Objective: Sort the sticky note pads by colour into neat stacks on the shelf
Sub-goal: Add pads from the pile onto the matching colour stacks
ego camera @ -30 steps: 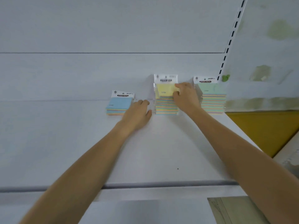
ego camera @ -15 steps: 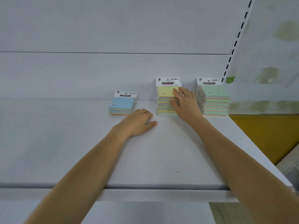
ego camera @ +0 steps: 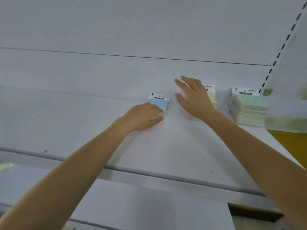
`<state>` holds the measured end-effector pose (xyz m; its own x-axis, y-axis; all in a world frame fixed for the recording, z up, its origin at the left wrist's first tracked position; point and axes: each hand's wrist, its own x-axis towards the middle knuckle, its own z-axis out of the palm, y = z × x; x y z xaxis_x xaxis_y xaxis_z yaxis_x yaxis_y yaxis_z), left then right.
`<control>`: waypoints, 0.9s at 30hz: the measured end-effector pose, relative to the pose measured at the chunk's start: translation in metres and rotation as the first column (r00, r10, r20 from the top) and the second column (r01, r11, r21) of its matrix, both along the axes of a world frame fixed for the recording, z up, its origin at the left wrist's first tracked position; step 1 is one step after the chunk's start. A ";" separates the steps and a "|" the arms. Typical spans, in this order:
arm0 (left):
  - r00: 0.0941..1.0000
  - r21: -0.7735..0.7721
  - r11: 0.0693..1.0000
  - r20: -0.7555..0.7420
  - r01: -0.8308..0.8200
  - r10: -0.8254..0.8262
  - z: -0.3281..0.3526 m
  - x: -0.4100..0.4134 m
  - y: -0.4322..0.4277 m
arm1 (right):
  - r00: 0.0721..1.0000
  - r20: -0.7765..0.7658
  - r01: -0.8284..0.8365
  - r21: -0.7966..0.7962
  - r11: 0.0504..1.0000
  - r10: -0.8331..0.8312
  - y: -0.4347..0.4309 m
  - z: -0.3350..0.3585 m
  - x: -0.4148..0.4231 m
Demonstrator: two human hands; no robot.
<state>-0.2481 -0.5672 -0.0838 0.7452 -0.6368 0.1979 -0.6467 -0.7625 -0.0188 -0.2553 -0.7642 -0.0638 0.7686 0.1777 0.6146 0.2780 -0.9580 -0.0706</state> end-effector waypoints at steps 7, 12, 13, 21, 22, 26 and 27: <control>0.977 -0.059 0.979 0.075 -0.197 0.201 0.005 0.008 0.157 | 0.979 -0.155 -0.145 -0.095 0.985 0.129 0.154 0.007 0.036; 0.915 -0.108 0.912 0.039 -0.395 0.401 -0.002 0.005 0.284 | 0.926 -0.267 -0.311 -0.142 0.940 0.266 0.286 -0.013 0.059; 0.901 -0.116 0.896 0.026 -0.428 0.434 -0.004 0.006 0.307 | 0.912 -0.292 -0.342 -0.151 0.928 0.289 0.309 -0.016 0.063; 0.785 -0.150 0.772 -0.066 -0.618 0.616 -0.015 0.030 0.454 | 0.822 -0.379 -0.511 -0.160 0.844 0.425 0.456 -0.032 0.106; 0.766 -0.159 0.751 -0.070 -0.641 0.639 -0.015 0.036 0.468 | 0.814 -0.386 -0.522 -0.159 0.838 0.434 0.470 -0.033 0.116; 0.606 -0.210 0.586 -0.043 -0.783 0.794 -0.015 0.055 0.520 | 0.769 -0.410 -0.583 -0.134 0.802 0.490 0.527 -0.035 0.155; 0.542 -0.213 0.519 -0.061 -0.828 0.838 -0.016 0.059 0.532 | 0.755 -0.419 -0.597 -0.124 0.793 0.503 0.541 -0.034 0.163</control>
<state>-0.1894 -0.0347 -0.0994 0.9016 0.3268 0.2832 0.2837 -0.9413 0.1830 -0.0921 -0.2237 -0.0982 0.6404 0.7393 0.2082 0.7629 -0.6436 -0.0610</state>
